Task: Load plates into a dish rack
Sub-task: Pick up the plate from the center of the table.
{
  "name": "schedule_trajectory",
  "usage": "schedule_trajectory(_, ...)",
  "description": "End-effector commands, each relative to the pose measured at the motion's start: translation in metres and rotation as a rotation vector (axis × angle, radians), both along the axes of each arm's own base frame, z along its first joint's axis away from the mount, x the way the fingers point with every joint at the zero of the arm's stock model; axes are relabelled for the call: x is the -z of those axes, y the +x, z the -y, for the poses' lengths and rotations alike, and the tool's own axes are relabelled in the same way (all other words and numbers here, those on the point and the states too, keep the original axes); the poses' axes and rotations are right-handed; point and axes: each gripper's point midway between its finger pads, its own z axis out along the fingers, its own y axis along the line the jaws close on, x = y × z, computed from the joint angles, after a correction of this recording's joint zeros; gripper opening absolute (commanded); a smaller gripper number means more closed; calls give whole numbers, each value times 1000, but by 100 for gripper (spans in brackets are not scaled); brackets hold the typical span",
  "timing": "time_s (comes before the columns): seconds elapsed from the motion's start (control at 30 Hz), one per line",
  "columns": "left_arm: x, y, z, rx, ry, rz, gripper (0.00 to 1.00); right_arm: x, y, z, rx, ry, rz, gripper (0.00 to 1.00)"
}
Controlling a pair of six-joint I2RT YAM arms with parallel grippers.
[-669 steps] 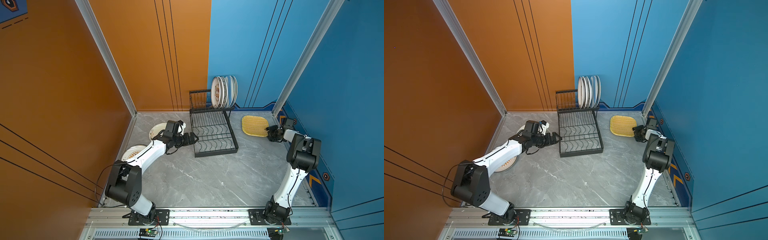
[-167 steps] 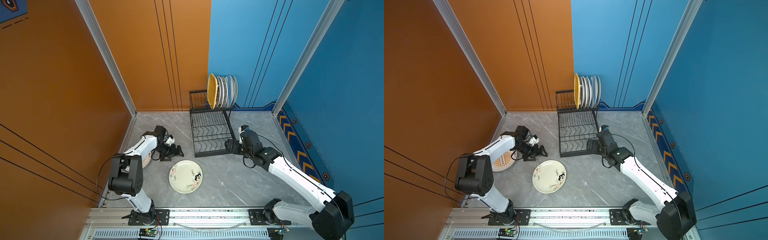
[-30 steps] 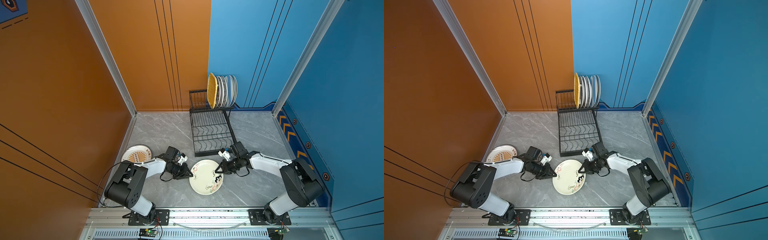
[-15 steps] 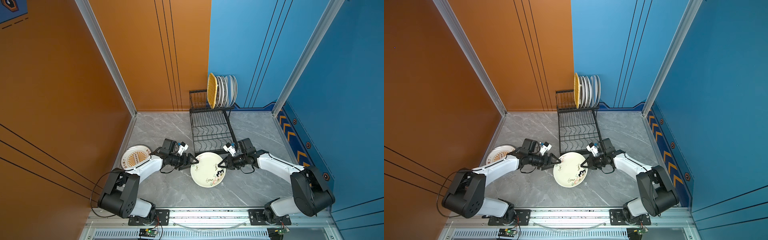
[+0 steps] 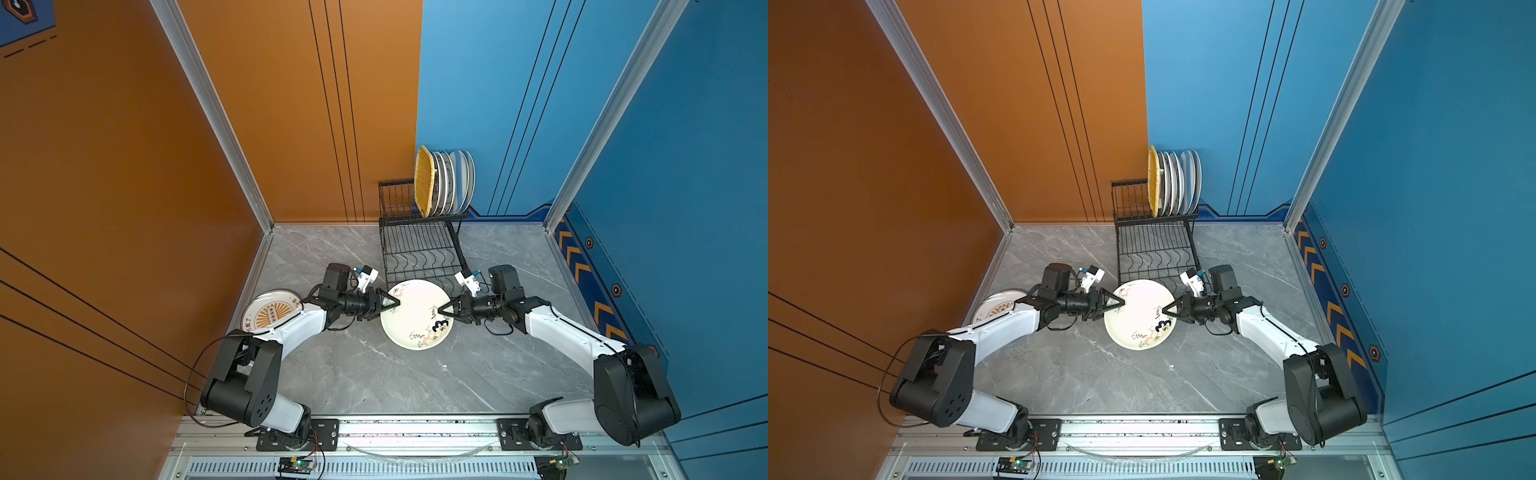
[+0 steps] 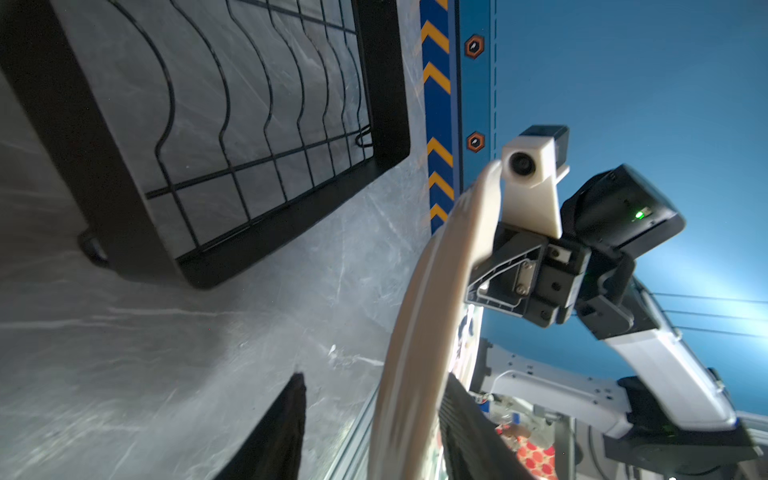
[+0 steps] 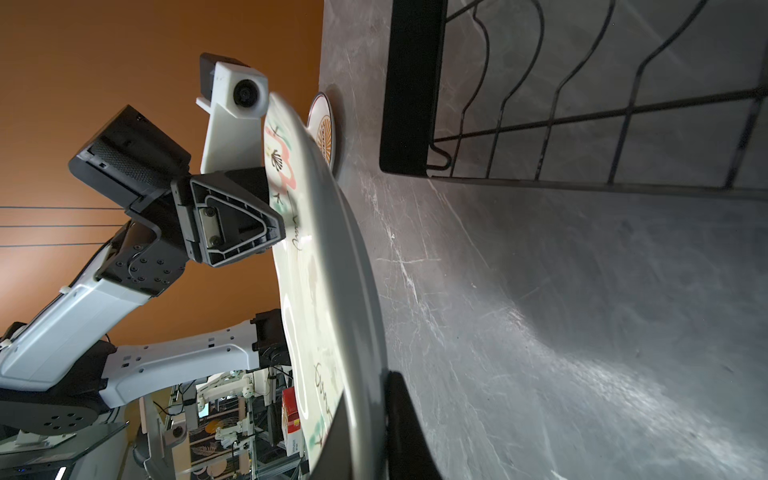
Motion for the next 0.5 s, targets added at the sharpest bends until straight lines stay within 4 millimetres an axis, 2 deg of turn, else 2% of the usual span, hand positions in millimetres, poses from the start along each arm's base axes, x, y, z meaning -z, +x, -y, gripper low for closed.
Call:
schedule_trajectory(0.0,-31,16,7,6,-89,57,37,-56,18,-6,-11,126,144,0)
schedule_trajectory(0.1,-34,18,8,12,-95,62,26,-64,25,-6,-1,138,163,0)
schedule_trajectory(0.2,-38,20,10,14,-105,65,10,-70,29,-8,-6,148,178,0)
schedule_trajectory(0.23,-40,21,11,14,-110,67,4,-72,31,-9,-6,155,185,1)
schedule_trajectory(0.27,-41,21,11,16,-116,70,0,-74,32,-9,-5,162,189,6)
schedule_trajectory(0.33,-46,24,13,18,-132,76,0,-81,36,-11,-7,189,207,17)
schedule_trajectory(0.47,-52,24,17,33,-168,77,0,-93,46,-15,6,248,222,30)
